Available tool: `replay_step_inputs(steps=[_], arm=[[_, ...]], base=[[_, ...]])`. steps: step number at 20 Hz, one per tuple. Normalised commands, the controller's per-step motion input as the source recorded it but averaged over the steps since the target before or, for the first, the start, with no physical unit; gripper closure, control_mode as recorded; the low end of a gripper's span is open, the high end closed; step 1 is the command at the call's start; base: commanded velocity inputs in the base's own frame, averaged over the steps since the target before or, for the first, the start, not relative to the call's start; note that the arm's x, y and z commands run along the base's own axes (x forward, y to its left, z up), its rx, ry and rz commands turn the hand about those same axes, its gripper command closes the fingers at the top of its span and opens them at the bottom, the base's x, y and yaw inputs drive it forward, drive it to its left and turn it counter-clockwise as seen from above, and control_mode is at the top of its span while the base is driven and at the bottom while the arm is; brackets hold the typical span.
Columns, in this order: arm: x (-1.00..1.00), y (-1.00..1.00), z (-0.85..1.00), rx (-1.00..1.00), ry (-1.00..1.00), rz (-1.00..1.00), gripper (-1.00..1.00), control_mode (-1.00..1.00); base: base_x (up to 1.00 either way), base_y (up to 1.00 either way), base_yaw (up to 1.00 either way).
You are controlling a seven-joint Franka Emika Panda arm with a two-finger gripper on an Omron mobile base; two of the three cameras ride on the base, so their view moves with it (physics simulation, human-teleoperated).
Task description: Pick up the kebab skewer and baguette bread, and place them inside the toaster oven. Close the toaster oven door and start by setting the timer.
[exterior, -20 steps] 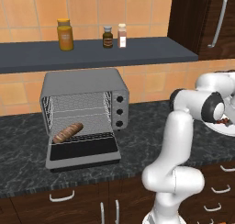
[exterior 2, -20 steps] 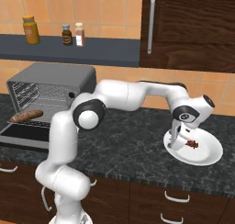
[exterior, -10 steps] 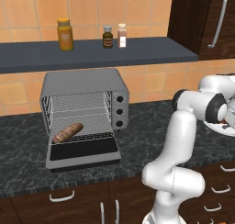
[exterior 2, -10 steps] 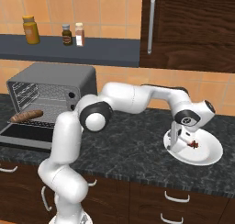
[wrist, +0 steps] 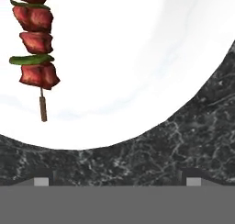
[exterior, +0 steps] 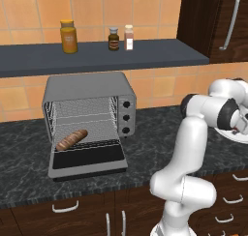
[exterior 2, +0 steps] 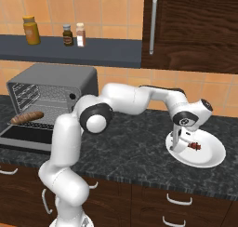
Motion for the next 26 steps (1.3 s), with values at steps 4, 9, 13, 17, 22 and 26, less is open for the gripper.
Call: replay_step_inputs(steps=[4, 9, 13, 17, 22, 26], arm=[[0.5, -0.15, -0.21, -0.07, 0.0, 0.0, -1.0, -1.0], [0.42, -0.39, -0.24, -0.01, 0.0, 0.0, -1.0, -1.0], [0.39, -0.44, -0.27, 0.0, 0.02, 0.0, -1.0, -1.0], [0.45, -0.49, -0.19, 0.0, 0.03, 0.0, -1.0, -1.0], [0.44, -0.24, -0.18, 0.0, 0.06, 0.0, -1.0, -1.0], [0.09, 0.0, -0.29, 0.0, 0.11, 0.0, -1.0, -1.0]], base=[[0.0, 0.0, 0.0], [0.0, 0.0, 0.0], [0.0, 0.0, 0.0], [0.0, 0.0, 0.0], [0.0, 0.0, 0.0], [0.0, 0.0, 0.0]])
